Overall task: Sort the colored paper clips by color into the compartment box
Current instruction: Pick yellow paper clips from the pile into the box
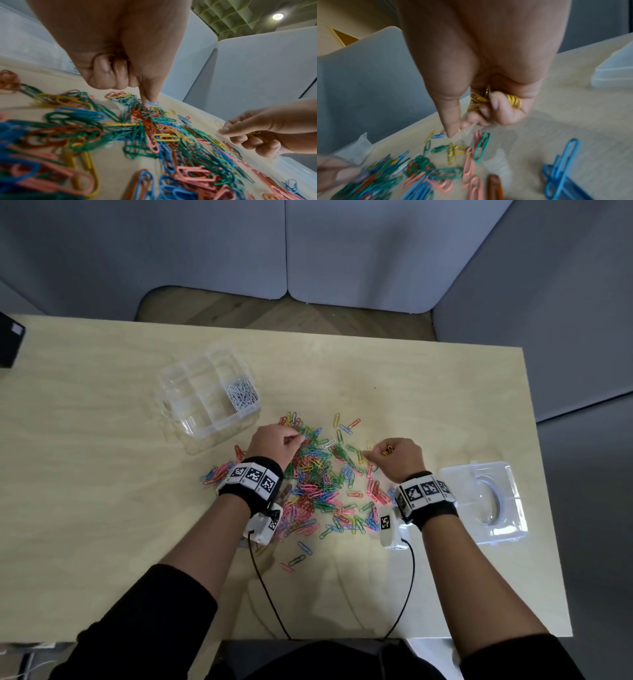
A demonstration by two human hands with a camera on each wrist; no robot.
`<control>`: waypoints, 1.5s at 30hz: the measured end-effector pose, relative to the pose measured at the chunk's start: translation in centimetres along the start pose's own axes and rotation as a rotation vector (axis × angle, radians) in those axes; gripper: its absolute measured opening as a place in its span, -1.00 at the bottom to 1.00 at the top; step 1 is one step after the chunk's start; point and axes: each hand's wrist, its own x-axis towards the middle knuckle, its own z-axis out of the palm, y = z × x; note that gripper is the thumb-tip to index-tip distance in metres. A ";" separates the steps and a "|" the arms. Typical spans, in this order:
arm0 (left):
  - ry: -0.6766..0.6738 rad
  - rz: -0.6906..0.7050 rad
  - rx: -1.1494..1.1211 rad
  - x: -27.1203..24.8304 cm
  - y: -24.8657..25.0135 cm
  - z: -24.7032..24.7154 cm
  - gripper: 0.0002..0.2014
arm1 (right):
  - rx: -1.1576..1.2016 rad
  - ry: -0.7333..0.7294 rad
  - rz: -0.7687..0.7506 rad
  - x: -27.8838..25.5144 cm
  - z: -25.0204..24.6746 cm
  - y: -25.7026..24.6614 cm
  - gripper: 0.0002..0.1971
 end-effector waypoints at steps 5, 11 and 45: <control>-0.024 0.087 0.037 -0.4 0.6 0.1 -0.82 | 0.310 -0.044 -0.055 -0.4 -1.3 1.0 -0.76; -0.103 0.170 0.213 -0.8 2.8 2.0 -0.80 | 0.758 -0.025 0.000 -1.4 -1.4 2.3 -0.83; -0.023 -0.018 0.005 -1.6 1.4 0.9 -0.79 | 0.609 -0.473 -0.141 -1.6 1.1 -0.5 -0.94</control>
